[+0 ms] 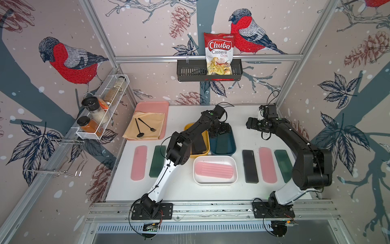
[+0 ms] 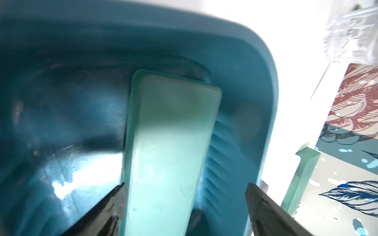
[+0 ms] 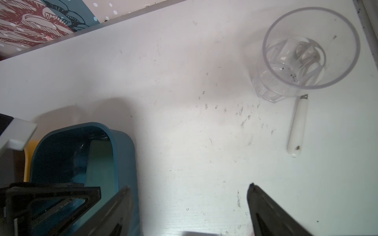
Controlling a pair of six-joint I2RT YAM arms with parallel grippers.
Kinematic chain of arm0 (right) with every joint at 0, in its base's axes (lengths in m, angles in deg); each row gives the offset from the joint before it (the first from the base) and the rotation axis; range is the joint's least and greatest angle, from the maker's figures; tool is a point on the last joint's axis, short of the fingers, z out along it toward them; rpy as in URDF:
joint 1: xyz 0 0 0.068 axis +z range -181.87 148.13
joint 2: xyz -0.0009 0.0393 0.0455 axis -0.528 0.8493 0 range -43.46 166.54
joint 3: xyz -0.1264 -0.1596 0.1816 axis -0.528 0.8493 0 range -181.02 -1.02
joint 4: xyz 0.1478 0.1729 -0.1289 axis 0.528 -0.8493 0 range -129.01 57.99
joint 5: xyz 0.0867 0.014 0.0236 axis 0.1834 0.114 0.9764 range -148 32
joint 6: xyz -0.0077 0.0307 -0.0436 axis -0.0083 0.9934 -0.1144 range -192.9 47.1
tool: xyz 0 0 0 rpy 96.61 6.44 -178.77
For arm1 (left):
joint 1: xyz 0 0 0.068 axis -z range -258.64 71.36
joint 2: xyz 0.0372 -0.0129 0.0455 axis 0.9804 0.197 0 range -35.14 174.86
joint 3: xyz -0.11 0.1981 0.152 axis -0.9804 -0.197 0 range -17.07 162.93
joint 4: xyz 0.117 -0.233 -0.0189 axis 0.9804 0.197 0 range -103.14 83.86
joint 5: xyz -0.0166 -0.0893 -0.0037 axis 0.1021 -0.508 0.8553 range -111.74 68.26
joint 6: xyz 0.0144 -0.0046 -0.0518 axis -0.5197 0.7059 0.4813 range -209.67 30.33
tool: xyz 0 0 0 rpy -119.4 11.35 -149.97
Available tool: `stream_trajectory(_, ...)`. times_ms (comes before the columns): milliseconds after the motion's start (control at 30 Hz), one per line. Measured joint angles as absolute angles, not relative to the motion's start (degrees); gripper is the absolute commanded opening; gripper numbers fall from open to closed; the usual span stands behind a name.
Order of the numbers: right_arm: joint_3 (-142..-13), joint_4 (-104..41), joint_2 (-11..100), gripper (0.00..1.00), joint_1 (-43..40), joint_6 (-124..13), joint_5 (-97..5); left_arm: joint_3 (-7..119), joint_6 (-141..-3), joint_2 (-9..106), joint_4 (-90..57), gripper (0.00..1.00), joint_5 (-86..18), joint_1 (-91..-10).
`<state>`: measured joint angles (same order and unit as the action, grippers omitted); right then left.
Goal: Place the pencil cases by color into the storage box
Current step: Place the pencil case at the storage box.
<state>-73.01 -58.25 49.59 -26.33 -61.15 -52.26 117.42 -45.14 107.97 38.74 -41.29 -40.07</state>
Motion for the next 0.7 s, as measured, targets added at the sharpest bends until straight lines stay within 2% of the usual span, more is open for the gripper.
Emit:
stream_trajectory(233, -69.2, -59.21, 46.38, 0.91, -28.6, -61.13, -53.64, 117.51, -45.22, 104.62, 38.95, 0.94, -40.37, -40.07)
stream_trajectory(500, -64.11, -59.52, 42.62, 0.91, -33.1, -60.95, -55.13, 117.1, -47.74, 98.98, 40.35, 0.96, -31.43, -40.2)
stream_trajectory(700, -59.3, -59.54, 40.09, 0.91, -36.6, -60.62, -56.81, 109.9, -49.75, 91.55, 36.62, 0.97, -27.37, -42.34)
